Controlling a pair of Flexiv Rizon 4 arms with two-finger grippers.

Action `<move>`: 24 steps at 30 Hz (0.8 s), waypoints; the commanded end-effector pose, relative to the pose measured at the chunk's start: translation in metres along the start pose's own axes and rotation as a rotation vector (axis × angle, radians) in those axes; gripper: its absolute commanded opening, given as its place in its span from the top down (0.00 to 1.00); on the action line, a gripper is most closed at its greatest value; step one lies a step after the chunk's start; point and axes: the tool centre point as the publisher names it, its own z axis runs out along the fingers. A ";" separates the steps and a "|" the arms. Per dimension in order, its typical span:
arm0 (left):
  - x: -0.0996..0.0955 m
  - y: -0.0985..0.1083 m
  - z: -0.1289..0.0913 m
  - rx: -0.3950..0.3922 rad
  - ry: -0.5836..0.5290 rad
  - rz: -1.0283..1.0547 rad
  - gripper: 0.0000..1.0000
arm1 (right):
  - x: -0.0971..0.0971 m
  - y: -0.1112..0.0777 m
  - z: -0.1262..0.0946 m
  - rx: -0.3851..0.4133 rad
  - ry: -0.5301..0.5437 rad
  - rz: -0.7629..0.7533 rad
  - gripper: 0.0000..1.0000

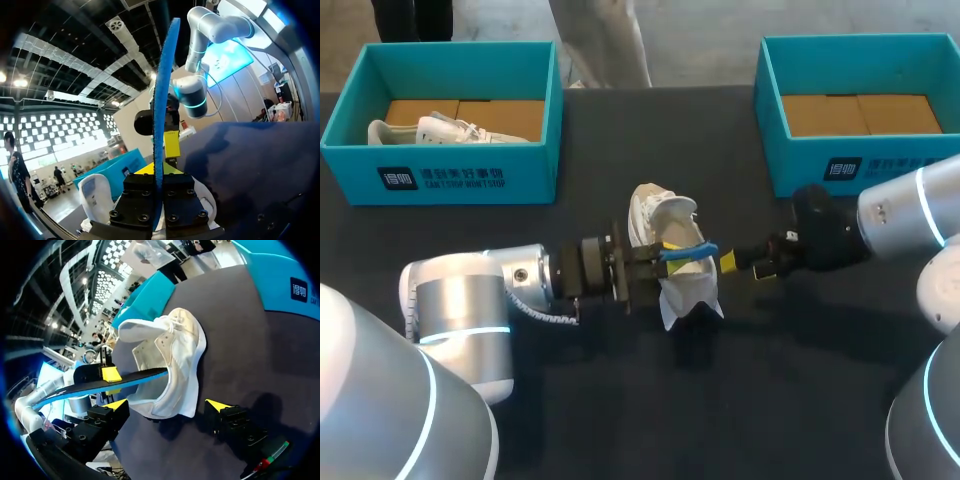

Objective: Take the shoe out of the shoebox, open the shoe tongue, remove and reinsert the insole, then place the shoe into the shoebox

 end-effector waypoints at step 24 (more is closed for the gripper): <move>-0.002 0.019 0.002 -0.055 0.021 0.032 1.00 | 0.001 -0.002 0.003 0.040 0.009 -0.031 0.00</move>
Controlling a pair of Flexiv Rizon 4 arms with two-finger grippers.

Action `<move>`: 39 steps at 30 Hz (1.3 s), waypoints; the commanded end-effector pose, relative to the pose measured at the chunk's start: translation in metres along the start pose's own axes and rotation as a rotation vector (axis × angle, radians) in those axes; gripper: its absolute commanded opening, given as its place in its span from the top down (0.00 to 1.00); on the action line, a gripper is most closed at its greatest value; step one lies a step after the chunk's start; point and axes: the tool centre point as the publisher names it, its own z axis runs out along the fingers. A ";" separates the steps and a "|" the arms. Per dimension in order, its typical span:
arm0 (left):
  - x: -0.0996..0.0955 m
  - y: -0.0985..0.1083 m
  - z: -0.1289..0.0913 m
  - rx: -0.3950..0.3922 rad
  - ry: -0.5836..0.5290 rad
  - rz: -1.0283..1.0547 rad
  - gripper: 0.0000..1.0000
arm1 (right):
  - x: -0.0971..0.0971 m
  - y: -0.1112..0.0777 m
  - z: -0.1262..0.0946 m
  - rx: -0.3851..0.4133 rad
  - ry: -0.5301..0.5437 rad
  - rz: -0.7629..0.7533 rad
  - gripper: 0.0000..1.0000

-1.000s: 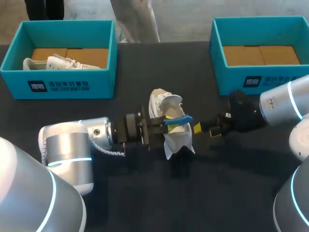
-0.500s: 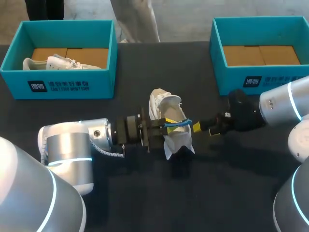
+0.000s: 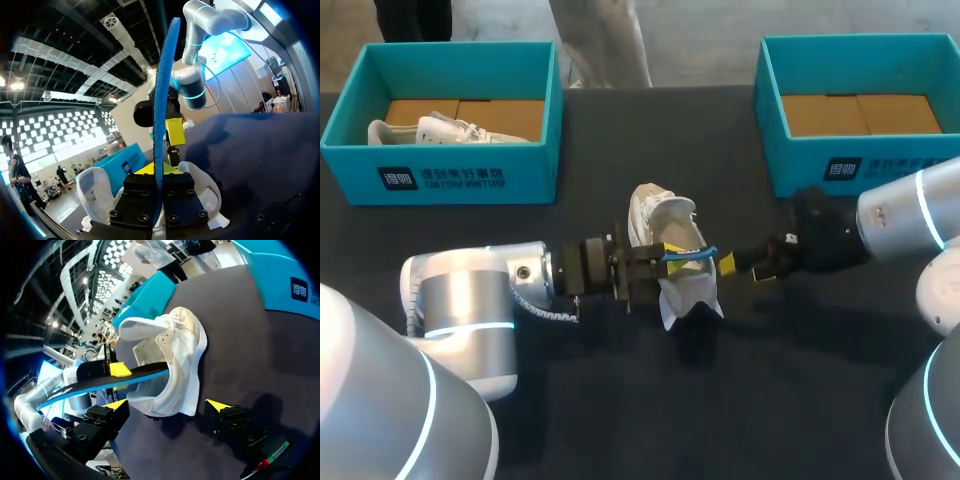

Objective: Take the shoe out of the shoebox, open the shoe tongue, remove and reinsert the insole, then place the shoe into the shoebox

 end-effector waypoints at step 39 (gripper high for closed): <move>-0.004 0.040 0.004 -0.123 0.002 0.022 1.00 | -0.012 -0.010 -0.005 0.091 -0.011 -0.010 0.00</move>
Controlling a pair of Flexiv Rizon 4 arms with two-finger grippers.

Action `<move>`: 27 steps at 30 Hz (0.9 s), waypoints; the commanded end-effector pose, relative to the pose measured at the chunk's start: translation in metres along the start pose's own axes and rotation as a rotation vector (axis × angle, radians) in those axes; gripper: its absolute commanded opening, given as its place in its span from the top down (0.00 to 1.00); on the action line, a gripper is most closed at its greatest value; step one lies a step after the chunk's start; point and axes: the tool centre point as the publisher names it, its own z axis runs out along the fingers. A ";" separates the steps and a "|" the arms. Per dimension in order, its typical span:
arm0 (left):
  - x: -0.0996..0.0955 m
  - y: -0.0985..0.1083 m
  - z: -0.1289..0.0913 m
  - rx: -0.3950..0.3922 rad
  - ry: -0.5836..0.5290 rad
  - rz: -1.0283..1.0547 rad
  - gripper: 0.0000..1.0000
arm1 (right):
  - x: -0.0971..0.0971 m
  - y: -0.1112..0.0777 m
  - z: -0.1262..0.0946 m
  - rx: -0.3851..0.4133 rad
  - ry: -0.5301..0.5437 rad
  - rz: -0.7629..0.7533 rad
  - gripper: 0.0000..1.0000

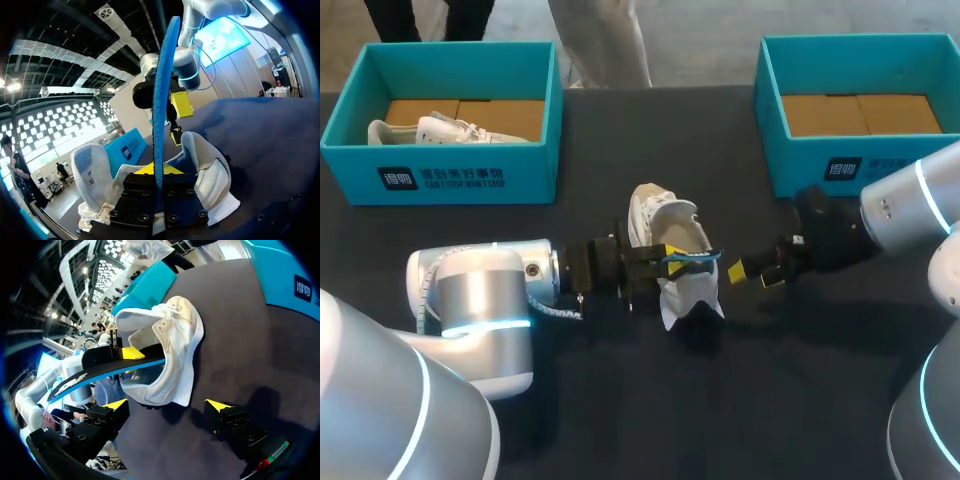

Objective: Take the shoe out of the shoebox, open the shoe tongue, remove and reinsert the insole, then place the shoe into the shoebox

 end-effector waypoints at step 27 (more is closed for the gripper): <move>-0.002 -0.025 -0.005 0.056 0.019 0.018 1.00 | 0.001 -0.001 0.006 -0.001 -0.007 0.015 0.00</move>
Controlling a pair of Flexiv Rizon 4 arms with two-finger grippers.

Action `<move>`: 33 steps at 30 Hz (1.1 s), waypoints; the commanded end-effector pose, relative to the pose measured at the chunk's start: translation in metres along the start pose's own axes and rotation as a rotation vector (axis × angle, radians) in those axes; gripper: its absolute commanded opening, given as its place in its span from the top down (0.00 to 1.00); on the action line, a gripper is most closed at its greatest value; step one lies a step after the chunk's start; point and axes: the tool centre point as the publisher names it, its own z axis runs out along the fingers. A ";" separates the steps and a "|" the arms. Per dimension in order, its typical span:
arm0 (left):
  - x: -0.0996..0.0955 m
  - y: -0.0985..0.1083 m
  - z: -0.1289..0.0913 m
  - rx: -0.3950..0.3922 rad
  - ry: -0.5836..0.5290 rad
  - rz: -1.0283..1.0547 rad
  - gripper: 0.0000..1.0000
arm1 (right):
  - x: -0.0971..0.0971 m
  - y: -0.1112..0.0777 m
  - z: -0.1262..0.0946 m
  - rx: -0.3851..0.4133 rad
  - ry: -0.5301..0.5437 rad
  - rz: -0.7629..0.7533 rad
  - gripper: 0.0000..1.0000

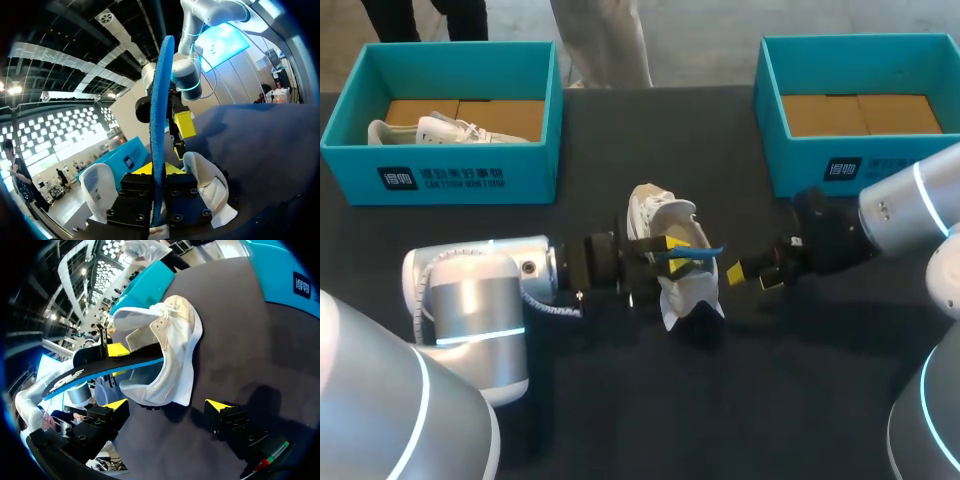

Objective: Take the shoe out of the shoebox, open the shoe tongue, remove and reinsert the insole, then place the shoe into the shoebox

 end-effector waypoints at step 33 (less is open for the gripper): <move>-0.003 0.003 -0.010 -0.030 0.024 0.013 0.58 | -0.001 0.001 0.012 0.002 0.000 0.013 0.00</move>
